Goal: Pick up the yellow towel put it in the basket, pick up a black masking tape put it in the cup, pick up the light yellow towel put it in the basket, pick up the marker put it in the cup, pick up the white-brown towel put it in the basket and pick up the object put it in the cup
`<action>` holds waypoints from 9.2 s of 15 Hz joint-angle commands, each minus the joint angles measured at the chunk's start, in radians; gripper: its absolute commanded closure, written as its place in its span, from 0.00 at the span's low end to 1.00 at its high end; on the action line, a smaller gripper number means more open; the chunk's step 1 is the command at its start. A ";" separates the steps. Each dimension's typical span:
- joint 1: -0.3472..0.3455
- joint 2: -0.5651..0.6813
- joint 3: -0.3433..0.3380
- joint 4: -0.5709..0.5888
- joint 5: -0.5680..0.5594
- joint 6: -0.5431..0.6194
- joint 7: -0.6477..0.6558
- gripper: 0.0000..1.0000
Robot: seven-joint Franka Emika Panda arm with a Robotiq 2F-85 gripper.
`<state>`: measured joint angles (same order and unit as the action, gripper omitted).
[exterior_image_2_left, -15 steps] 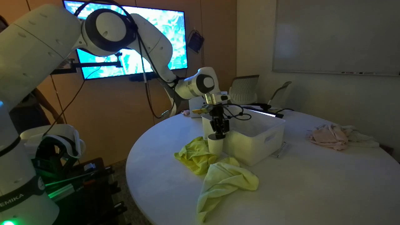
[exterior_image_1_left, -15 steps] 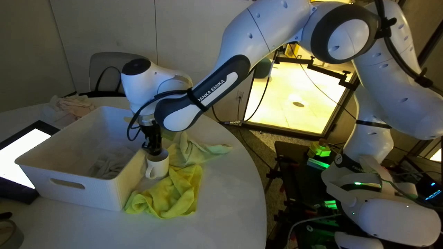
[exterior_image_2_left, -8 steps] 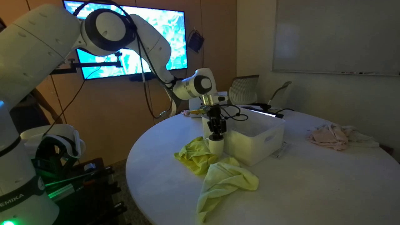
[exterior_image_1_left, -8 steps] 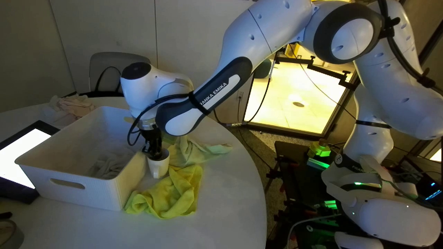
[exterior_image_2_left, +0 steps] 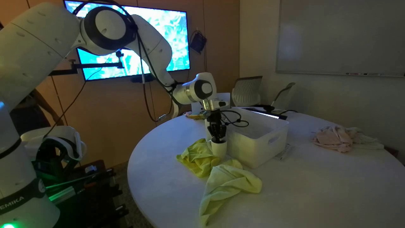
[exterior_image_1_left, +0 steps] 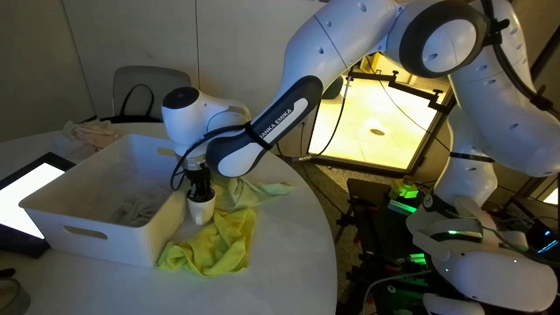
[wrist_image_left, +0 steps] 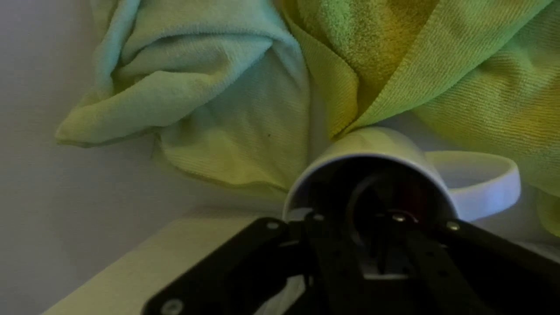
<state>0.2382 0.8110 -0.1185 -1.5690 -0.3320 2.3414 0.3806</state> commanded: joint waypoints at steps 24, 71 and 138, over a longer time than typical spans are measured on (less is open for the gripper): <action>-0.072 -0.475 0.022 -0.653 0.044 0.374 -0.020 0.00; -0.004 -0.093 0.180 -0.460 0.279 0.456 -0.207 0.12; 1.194 -0.244 -1.172 -0.640 0.579 0.694 0.168 0.98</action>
<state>1.3779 0.5388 -1.2327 -2.2458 0.2268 3.0715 0.5312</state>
